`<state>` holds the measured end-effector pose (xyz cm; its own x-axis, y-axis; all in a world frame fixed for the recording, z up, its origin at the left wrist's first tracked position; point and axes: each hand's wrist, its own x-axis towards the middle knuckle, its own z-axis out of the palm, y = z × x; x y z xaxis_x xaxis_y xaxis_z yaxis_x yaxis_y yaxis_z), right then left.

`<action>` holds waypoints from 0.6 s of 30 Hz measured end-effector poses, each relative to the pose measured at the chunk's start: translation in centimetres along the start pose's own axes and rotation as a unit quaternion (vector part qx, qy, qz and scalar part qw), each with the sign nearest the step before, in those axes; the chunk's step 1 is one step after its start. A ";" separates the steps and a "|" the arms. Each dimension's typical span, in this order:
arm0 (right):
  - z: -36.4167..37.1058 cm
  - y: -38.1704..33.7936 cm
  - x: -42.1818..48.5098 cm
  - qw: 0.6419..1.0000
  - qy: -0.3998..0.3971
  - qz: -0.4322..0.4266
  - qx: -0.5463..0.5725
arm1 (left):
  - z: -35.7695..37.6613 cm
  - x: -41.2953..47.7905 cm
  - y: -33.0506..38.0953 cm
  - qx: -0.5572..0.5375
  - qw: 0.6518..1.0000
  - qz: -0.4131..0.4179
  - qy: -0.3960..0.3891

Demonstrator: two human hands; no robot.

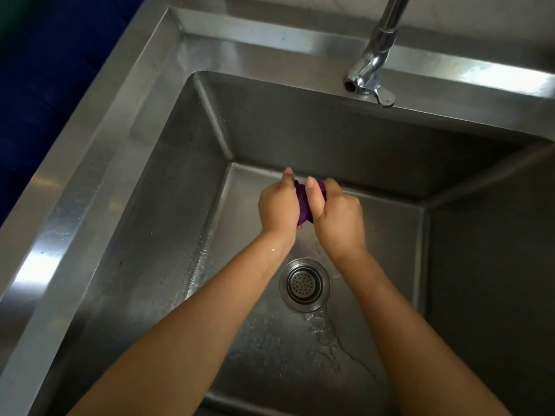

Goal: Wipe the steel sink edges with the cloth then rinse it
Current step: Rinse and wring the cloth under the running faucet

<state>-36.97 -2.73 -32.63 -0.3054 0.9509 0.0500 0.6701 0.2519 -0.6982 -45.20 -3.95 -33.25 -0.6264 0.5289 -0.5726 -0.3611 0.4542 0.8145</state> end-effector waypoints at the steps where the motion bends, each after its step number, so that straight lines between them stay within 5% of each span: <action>1: -0.2 -0.1 0.0 1.000 0.006 0.004 0.016 | 0.0 -0.1 0.1 -0.001 1.000 0.002 -0.006; 12: -4.2 0.0 -1.4 0.997 -0.005 0.028 0.067 | 1.0 -3.1 1.2 0.061 0.996 0.026 -0.067; 18: -7.9 -0.8 -1.7 0.960 -0.045 0.156 0.229 | 1.8 -6.3 5.1 0.171 0.963 0.191 -0.086</action>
<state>-31.65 -3.16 -26.54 -0.2084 0.9428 -0.2603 0.3771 -0.1681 -0.9108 -41.83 -3.66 -25.64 -0.5339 0.8015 -0.2694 0.1401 0.3981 0.9066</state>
